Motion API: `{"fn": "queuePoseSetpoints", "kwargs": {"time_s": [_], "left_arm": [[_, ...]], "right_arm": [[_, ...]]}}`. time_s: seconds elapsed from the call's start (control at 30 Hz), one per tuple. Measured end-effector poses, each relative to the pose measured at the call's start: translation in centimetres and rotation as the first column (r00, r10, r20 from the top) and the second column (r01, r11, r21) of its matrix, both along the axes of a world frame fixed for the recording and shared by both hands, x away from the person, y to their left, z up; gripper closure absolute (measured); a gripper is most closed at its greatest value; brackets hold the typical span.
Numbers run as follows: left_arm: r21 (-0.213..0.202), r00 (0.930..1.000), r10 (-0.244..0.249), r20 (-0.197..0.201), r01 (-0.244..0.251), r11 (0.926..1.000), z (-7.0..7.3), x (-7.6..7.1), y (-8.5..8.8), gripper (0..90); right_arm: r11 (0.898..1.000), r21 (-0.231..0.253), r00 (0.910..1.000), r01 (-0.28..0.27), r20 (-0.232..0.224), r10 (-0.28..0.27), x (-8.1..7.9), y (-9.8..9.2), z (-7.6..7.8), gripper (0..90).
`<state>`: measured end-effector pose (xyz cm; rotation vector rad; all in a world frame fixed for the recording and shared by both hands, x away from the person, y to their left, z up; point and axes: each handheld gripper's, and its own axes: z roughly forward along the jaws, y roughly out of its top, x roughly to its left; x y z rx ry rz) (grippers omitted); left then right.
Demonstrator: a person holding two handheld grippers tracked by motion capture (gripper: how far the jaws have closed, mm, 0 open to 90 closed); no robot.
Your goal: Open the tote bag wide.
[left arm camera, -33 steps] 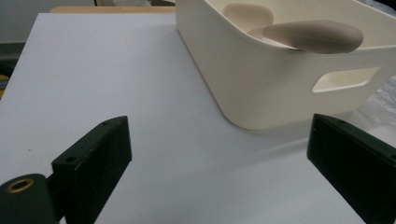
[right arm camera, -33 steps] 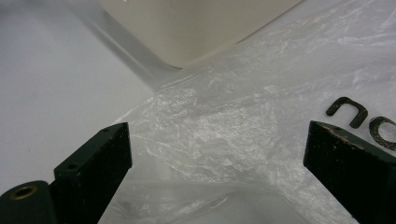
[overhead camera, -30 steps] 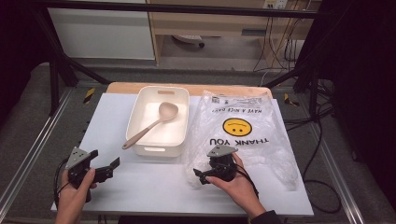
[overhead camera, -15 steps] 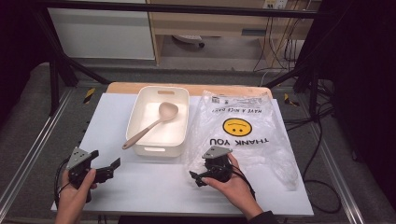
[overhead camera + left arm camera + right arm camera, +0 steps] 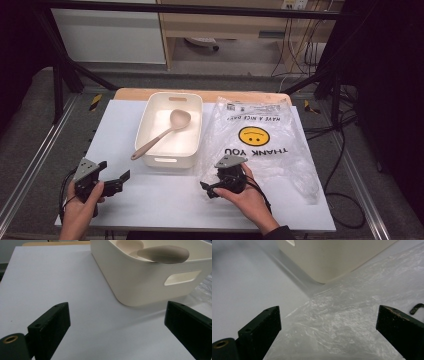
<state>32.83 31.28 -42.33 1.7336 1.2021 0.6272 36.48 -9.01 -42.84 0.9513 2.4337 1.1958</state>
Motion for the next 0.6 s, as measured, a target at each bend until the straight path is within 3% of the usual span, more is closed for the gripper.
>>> {"fn": "queuePoseSetpoints", "kwargs": {"time_s": [0.23,0.6], "left_arm": [[0.0,0.9999,-0.012,-0.002,0.012,0.9999,0.0,0.0,-0.1,6.1],[0.0,1.0,-0.005,0.001,0.005,1.0,0.0,0.0,0.0,6.1]], "right_arm": [[0.998,-0.052,0.9998,-0.022,-0.003,0.022,-0.1,0.9,-0.8,6.7],[0.996,-0.081,0.9996,-0.025,-0.018,0.023,0.4,0.9,-1.7,5.9]]}}
